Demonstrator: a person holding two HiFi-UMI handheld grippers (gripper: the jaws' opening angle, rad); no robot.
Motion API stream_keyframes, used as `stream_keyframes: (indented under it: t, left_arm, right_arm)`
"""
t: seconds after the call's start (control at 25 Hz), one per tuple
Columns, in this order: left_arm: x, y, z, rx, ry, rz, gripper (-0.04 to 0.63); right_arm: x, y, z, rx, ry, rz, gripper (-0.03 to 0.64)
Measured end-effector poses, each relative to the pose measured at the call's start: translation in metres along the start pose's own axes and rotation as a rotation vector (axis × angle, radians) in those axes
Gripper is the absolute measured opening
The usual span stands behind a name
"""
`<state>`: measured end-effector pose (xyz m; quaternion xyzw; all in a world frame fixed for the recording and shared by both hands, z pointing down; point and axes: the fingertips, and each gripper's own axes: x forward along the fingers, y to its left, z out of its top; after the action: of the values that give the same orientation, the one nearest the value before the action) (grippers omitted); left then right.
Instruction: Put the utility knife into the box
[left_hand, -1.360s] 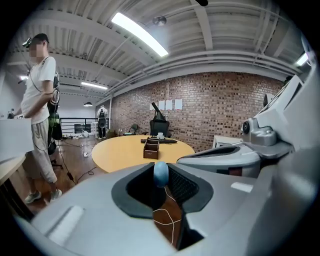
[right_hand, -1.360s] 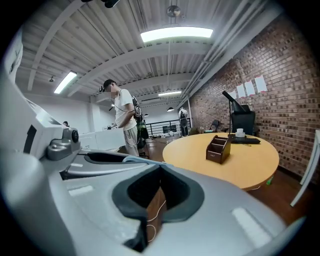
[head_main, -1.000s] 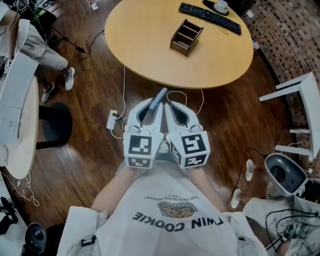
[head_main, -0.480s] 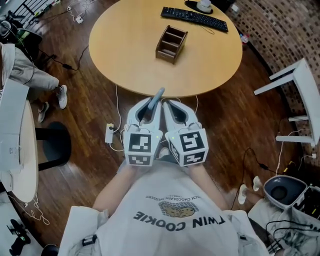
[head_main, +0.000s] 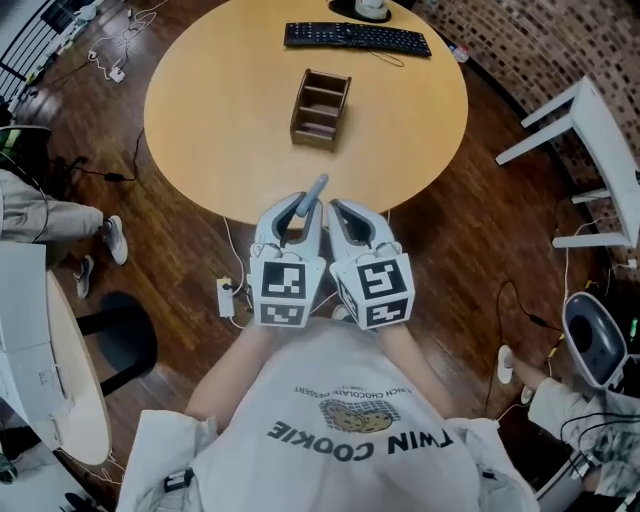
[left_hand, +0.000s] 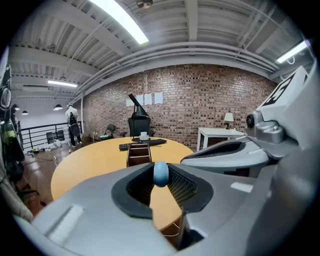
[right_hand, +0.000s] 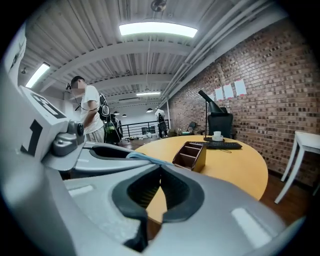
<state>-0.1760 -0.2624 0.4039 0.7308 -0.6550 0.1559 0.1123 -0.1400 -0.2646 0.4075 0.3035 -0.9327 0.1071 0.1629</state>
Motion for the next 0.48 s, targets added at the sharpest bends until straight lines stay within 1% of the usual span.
stream_keyframes:
  t: [0.12,0.24,0.36,0.48]
  left_arm:
    - [0.018,0.016,0.006,0.053,0.016,-0.040,0.077]
    - [0.033,0.029,0.006,0.127,0.044,-0.081,0.077]
    - [0.049,0.037,0.004,0.221,0.073,-0.128,0.077]
    - [0.061,0.044,0.005,0.336,0.079,-0.170,0.077]
  right_arm:
    - [0.020,-0.005,0.007,0.004,0.008,-0.033,0.002]
    - [0.038,-0.009,0.014,0.008,0.011,-0.064,0.002]
    - [0.054,-0.017,0.018,0.012,0.014,-0.102,0.002]
    - [0.065,-0.022,0.021,0.019,0.018,-0.133,0.002]
